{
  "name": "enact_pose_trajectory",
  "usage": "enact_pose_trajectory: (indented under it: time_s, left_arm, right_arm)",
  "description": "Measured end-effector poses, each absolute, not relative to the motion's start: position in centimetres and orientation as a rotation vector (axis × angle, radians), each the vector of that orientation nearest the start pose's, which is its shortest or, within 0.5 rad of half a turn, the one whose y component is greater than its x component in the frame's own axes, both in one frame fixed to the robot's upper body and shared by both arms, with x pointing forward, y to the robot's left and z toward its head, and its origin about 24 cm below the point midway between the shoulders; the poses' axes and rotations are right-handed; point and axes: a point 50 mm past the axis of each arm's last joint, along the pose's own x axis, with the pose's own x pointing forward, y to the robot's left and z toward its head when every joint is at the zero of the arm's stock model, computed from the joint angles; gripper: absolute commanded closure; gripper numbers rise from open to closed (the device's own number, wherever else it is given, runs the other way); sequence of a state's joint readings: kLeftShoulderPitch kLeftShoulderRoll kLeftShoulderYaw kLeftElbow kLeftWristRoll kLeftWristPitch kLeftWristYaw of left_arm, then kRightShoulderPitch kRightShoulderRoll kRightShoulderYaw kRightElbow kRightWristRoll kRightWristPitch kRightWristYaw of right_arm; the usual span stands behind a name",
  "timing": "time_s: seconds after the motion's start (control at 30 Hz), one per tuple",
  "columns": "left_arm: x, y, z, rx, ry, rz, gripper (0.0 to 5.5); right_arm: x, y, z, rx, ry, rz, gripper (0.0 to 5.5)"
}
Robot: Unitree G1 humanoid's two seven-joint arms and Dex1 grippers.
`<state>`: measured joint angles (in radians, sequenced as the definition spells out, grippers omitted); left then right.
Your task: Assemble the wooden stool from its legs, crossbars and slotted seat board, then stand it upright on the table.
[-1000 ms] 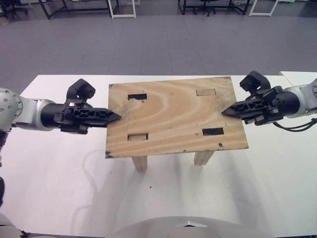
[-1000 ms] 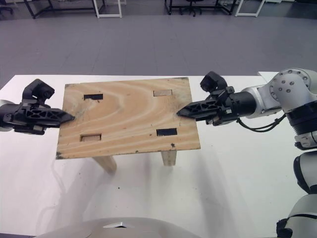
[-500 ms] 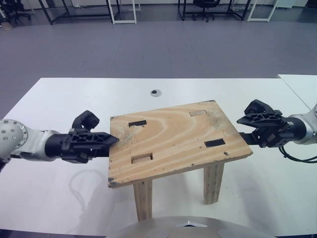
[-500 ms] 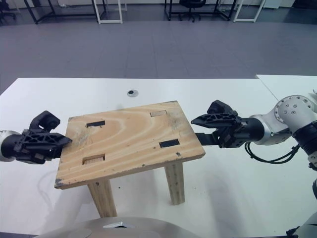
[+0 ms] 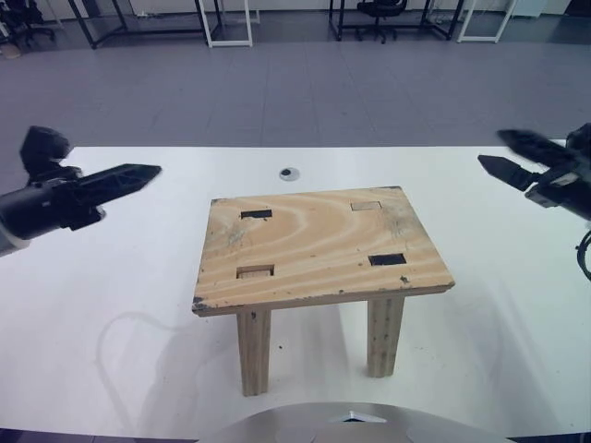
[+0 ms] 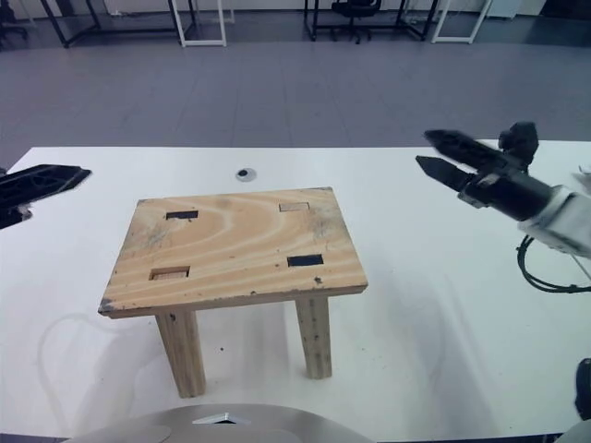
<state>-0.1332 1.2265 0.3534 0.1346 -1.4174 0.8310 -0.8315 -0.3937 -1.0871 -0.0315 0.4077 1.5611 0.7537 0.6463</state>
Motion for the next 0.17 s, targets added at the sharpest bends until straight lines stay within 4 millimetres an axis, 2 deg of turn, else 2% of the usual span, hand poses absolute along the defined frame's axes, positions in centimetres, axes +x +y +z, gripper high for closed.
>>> enact_pose_trajectory:
  time_s: [0.07, 0.1, 0.17]
  left_arm:
    - [24.6, 34.2, 18.9, -0.256, 0.195, -0.499, 0.63]
    - [25.2, 34.9, 16.8, -0.179, 0.179, -0.358, 0.63]
    - [26.7, 34.3, 12.2, -0.072, 0.144, -0.122, 0.63]
  right_arm:
    - [28.9, -31.0, 13.6, 0.506, 0.218, 0.409, 0.15]
    - [29.2, -30.8, 11.7, 0.411, 0.19, 0.315, 0.15]
    - [29.7, -30.4, 8.7, 0.231, 0.125, 0.13, 0.15]
